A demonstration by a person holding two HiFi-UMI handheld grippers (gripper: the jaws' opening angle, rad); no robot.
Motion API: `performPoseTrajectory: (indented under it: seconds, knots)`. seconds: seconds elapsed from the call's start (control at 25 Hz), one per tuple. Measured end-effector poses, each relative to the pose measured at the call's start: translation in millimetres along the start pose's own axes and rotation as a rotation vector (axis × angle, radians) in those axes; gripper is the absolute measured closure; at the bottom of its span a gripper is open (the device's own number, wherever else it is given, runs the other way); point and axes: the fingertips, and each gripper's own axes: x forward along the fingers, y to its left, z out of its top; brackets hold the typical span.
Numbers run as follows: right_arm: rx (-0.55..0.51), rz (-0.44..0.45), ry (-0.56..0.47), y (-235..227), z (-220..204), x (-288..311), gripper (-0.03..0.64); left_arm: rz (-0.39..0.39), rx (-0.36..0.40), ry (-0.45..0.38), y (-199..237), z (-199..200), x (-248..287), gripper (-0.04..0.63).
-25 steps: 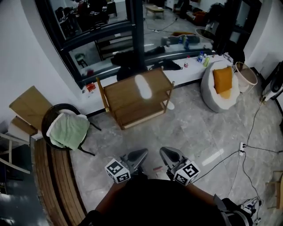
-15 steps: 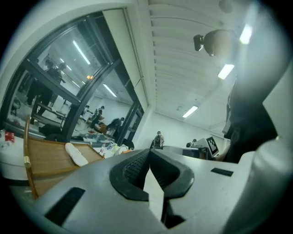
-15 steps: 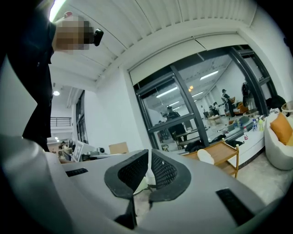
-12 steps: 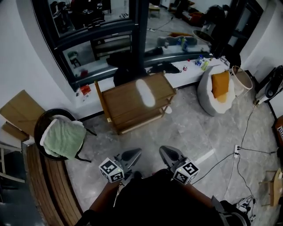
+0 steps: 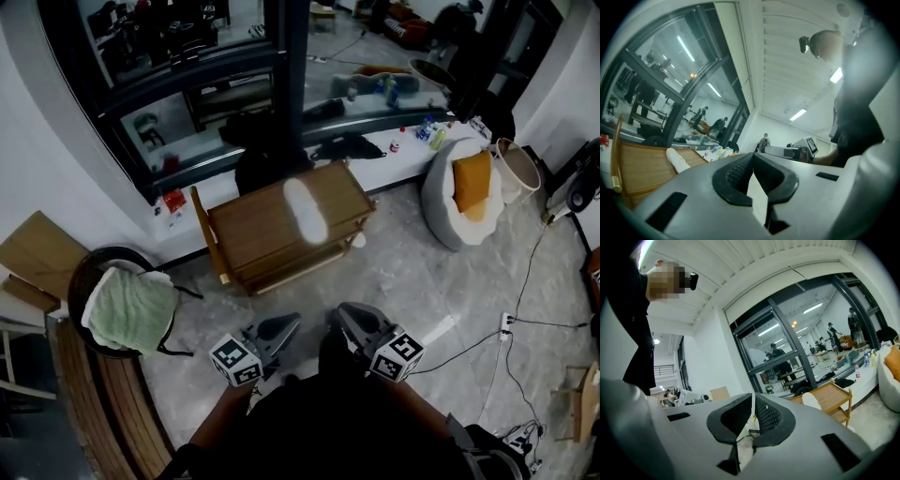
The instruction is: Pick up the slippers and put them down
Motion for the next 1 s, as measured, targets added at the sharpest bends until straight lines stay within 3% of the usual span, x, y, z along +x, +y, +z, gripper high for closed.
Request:
performPoseTrajectory:
  seconds: [0.6, 1.0]
  knots:
    - [0.112, 0.168, 0.063, -147.4, 43.8, 87.8, 0.585, 0.249, 0.048, 0.02, 125.4, 63.9, 99.2, 0.584]
    - [0.214, 0.199, 0.111, -213.5, 38.2, 133.9, 0.584, 0.323, 0.029, 0.074, 185.0, 71.9, 140.7, 0.584]
